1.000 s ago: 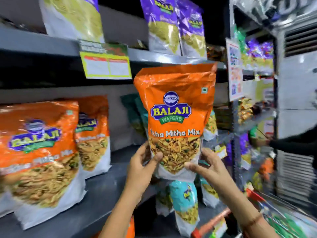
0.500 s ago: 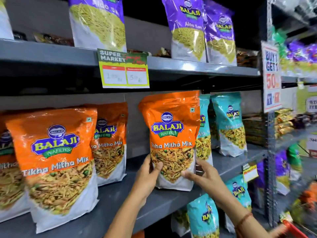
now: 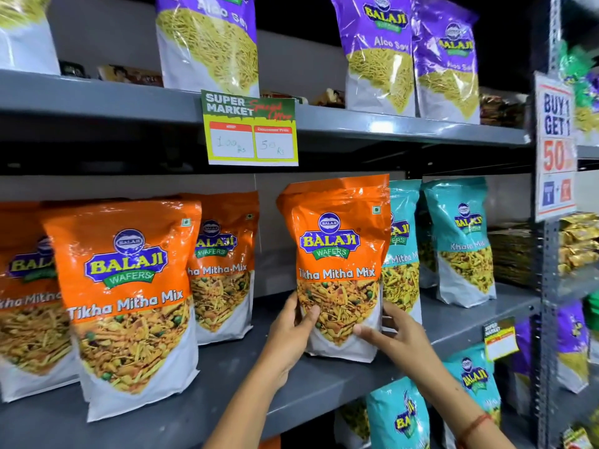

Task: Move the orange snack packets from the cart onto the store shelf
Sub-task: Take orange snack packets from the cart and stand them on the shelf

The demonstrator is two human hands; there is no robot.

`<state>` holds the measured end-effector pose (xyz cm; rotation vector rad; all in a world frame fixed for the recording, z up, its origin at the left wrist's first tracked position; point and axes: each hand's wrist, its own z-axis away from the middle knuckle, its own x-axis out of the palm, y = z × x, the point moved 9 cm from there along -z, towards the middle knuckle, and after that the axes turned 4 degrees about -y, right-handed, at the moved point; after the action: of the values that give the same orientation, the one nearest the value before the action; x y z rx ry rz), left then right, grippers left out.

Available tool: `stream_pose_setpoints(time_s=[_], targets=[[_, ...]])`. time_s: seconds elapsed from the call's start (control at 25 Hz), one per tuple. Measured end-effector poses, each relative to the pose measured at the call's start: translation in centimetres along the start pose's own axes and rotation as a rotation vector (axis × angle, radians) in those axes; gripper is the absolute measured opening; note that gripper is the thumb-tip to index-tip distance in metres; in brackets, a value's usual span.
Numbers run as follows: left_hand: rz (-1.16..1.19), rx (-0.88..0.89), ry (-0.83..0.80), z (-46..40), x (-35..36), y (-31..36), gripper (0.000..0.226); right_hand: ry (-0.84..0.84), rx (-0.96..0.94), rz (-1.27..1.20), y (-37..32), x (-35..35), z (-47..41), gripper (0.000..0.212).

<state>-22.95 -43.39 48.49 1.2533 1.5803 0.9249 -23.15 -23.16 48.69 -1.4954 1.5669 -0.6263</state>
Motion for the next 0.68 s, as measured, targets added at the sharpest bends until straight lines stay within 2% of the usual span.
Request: stream_pose_setpoints(time_s=[0.12, 0.2, 0.28, 0.36, 0.44, 0.56, 0.68], targets=[[-0.012, -0.033, 0.013, 1.3, -0.7, 0.1, 0.055, 0.044, -0.003, -0.010, -0.6, 0.2, 0.6, 0.071], [-0.070, -0.018, 0.094, 3.0, -2.3, 1.5, 0.062, 0.213, -0.027, -0.071, -2.0, -0.5, 1.3, 0.084], [-0.155, 0.094, 0.222, 5.4, -5.1, 4.8, 0.059, 0.361, -0.140, -0.132, -5.1, -0.6, 2.2, 0.079], [-0.186, 0.261, 0.367, 9.0, -8.8, 9.0, 0.051, 0.392, -0.261, -0.199, -9.2, 1.2, 3.0, 0.066], [-0.221, 0.397, 0.534, 13.3, -13.0, 12.9, 0.040, 0.350, -0.334, -0.320, -13.5, 4.6, 3.6, 0.056], [-0.218, 0.551, 0.804, 19.3, -20.6, 16.6, 0.034, 0.184, -0.373, -0.515, -19.1, 11.7, 4.7, 0.052], [-0.140, 0.559, 1.011, 22.8, -29.3, 15.7, 0.034, -0.072, -0.343, -0.609, -22.8, 20.7, 5.8, 0.051]])
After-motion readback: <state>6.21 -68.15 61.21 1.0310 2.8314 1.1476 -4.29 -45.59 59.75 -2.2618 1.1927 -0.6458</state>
